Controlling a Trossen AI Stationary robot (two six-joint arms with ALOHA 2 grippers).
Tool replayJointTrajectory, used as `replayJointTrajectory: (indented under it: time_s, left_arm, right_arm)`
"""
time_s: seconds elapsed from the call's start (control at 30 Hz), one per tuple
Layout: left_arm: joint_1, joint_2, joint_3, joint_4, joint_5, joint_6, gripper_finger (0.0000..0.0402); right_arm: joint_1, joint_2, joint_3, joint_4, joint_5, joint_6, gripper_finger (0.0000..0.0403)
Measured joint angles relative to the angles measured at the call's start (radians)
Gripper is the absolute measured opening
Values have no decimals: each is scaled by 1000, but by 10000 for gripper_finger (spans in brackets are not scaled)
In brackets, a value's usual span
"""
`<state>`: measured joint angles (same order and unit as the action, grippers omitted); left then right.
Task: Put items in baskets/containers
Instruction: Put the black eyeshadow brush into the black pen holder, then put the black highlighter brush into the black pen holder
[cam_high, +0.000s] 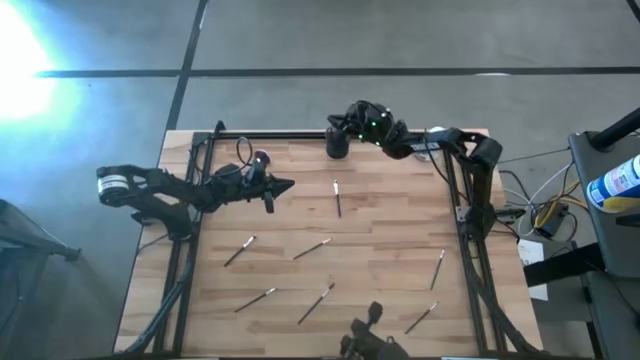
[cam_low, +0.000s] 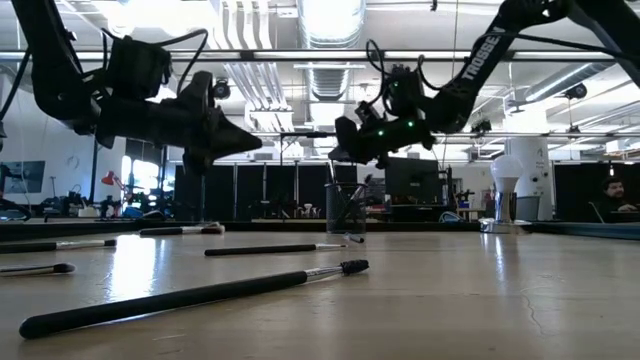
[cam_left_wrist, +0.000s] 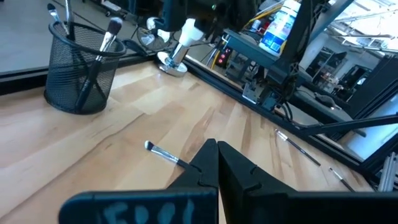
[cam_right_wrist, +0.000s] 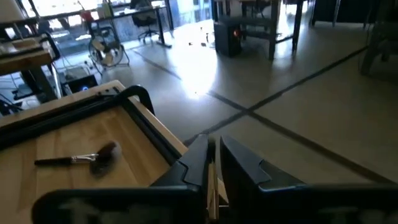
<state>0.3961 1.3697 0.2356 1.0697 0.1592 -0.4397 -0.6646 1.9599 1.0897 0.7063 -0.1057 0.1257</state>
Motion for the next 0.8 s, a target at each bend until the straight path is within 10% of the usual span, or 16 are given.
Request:
replayJointTrajectory:
  time_s: [0.4,0.8]
  left_arm:
    - [122,-41,26,-127,16,-22,0]
    - [272,-128,461,-1270,-70,227,1]
  right_arm:
    - [25,-151,88,-401,0,-97,58]
    - [182,-503,-244,-426,5,-100,11]
